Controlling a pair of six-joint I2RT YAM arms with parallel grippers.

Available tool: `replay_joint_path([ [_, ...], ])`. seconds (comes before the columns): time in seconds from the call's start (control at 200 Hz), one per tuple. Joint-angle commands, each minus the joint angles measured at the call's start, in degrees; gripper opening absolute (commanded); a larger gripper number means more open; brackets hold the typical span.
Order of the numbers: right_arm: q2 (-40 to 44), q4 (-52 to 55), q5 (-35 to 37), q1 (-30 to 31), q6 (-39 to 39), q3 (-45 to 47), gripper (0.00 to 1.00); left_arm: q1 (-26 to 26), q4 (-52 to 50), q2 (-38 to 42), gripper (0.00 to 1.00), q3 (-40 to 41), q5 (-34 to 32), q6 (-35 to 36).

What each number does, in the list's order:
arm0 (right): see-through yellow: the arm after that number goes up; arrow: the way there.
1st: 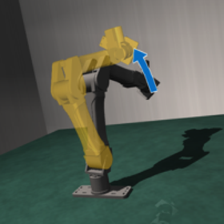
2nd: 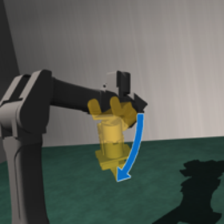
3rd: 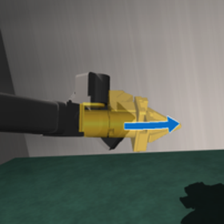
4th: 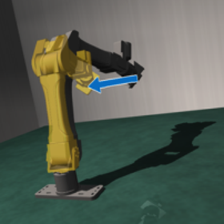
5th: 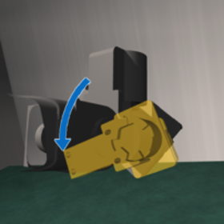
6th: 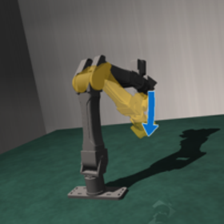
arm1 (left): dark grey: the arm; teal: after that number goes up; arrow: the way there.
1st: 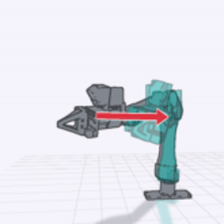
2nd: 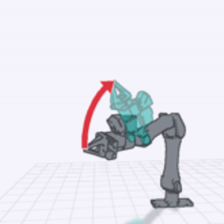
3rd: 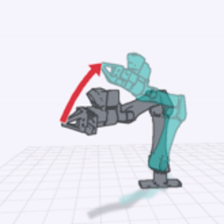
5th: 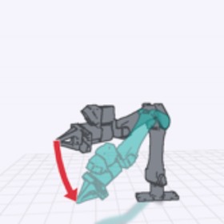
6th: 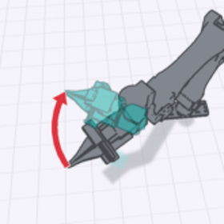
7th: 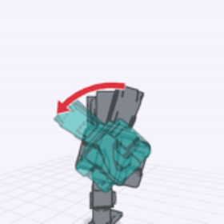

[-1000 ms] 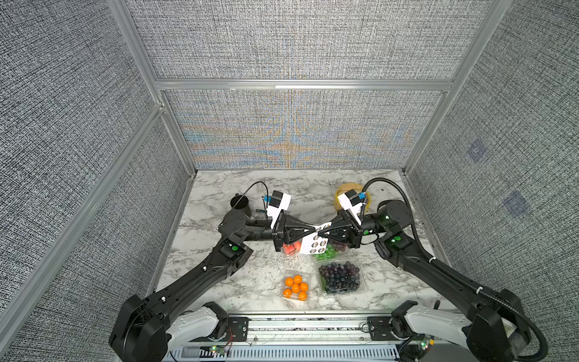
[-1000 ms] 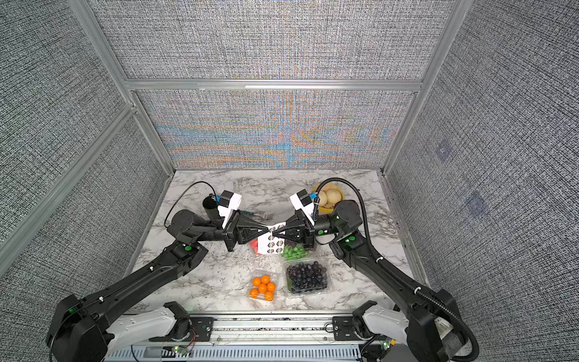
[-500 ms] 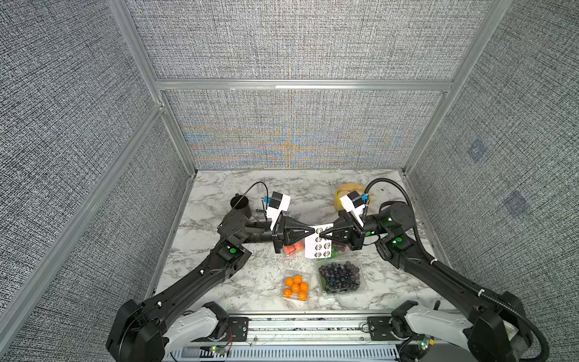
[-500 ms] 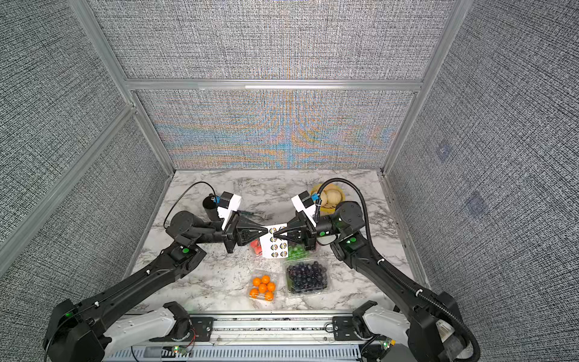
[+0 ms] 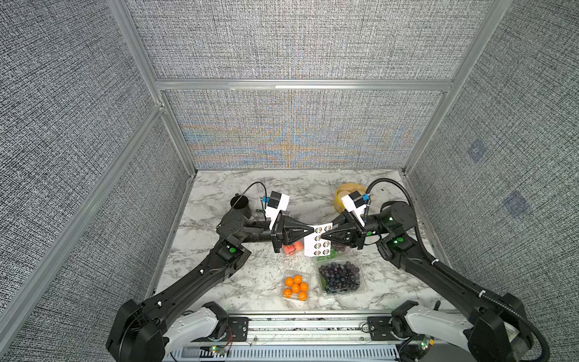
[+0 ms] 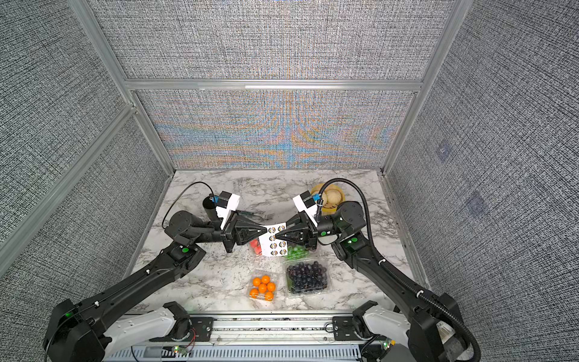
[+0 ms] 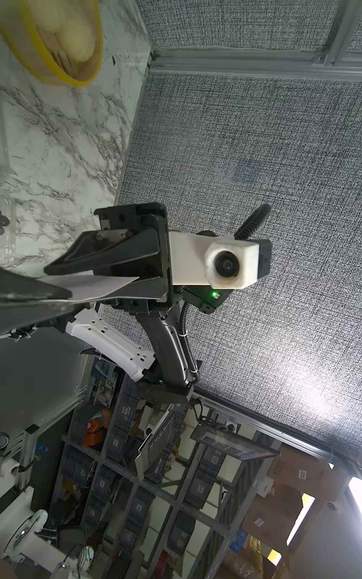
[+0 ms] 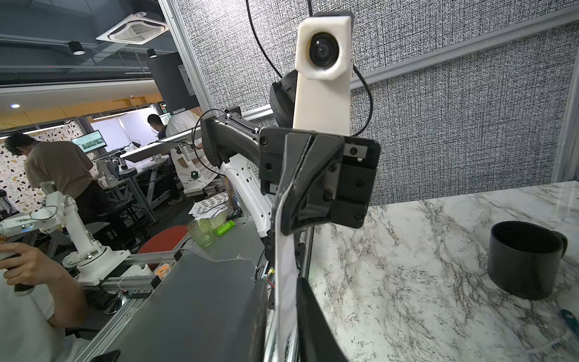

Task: Label fruit boxes
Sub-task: Adjust the label sticker.

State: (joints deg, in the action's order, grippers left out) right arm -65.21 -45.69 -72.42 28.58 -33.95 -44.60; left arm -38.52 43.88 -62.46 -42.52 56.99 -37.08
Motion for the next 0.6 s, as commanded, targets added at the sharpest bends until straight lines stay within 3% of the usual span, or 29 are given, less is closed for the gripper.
replay_joint_path([
  [0.0,-0.2,-3.3,-0.7,0.1,-1.6,-0.5,0.13,0.0,1.6,0.0,0.0,-0.2,0.5,0.5],
  [0.175,0.1,-4.7,-0.5,0.0,-2.2,0.2,0.0,0.1,1.2,0.4,0.0,0.1,0.4,0.7],
  [0.38,-1.6,-6.5,-0.7,0.6,-2.7,-0.6,0.0,0.0,4.4,-0.1,0.0,0.5,0.8,-1.6],
  [0.595,-3.4,-5.3,-1.1,2.4,-1.7,-2.9,0.0,0.0,15.4,-3.0,0.0,1.0,3.3,-8.7],
])
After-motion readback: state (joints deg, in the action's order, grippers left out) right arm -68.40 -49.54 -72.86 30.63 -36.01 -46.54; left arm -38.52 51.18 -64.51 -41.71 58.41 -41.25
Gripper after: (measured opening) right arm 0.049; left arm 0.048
